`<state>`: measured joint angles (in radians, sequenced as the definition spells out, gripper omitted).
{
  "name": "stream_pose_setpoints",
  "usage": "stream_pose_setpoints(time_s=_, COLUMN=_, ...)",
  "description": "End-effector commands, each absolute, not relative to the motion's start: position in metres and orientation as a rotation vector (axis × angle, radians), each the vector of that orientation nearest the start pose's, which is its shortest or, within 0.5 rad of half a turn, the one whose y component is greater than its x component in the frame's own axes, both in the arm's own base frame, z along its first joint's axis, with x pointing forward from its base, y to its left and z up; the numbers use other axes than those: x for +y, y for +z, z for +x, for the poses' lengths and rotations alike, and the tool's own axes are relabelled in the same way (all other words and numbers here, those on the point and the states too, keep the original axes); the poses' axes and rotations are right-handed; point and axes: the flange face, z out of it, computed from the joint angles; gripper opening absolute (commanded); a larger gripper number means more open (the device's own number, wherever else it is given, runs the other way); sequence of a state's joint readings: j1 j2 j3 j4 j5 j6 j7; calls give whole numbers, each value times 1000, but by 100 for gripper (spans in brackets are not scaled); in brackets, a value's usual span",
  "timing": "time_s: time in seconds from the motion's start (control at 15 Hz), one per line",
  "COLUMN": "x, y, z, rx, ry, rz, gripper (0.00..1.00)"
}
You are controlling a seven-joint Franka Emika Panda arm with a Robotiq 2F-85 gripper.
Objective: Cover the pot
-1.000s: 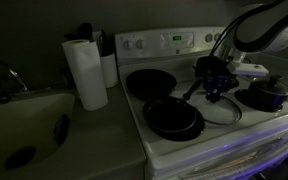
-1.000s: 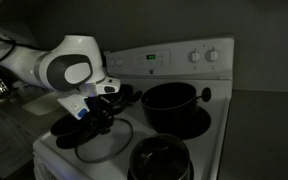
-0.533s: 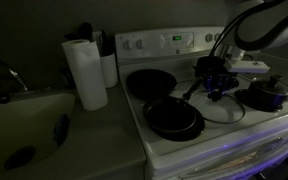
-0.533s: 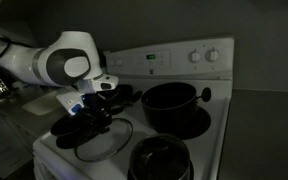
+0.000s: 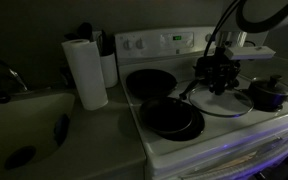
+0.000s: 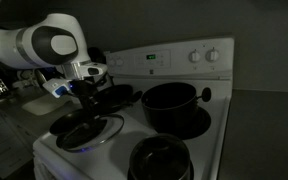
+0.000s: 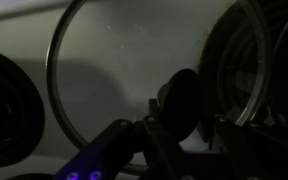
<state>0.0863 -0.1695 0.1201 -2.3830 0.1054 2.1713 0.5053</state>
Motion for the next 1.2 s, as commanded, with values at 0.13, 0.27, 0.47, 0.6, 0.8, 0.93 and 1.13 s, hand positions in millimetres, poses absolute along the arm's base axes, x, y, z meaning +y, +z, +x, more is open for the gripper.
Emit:
stream_pose_setpoints(time_s=0.13, x=100, y=427, z=457, rx=571, ry=102, rz=-3042, gripper=13)
stream_pose_setpoints(time_s=0.27, x=99, y=438, z=457, rx=578, ry=83, rz=-3040, gripper=13)
stream_pose_setpoints(time_s=0.47, x=96, y=453, z=459, rx=589, ry=38, rz=-3039, gripper=13)
stream_pose_setpoints(time_s=0.6, x=90, y=463, z=462, rx=599, ry=5, rz=-3040, gripper=13)
stream_pose_setpoints(time_s=0.8, x=69, y=482, z=473, rx=590, ry=-53, rz=-3027, gripper=13)
stream_pose_setpoints(time_s=0.93, x=52, y=496, z=482, rx=599, ry=-82, rz=-3005, gripper=13)
stream_pose_setpoints(time_s=1.13, x=23, y=520, z=494, rx=610, ry=-130, rz=-2976, gripper=13)
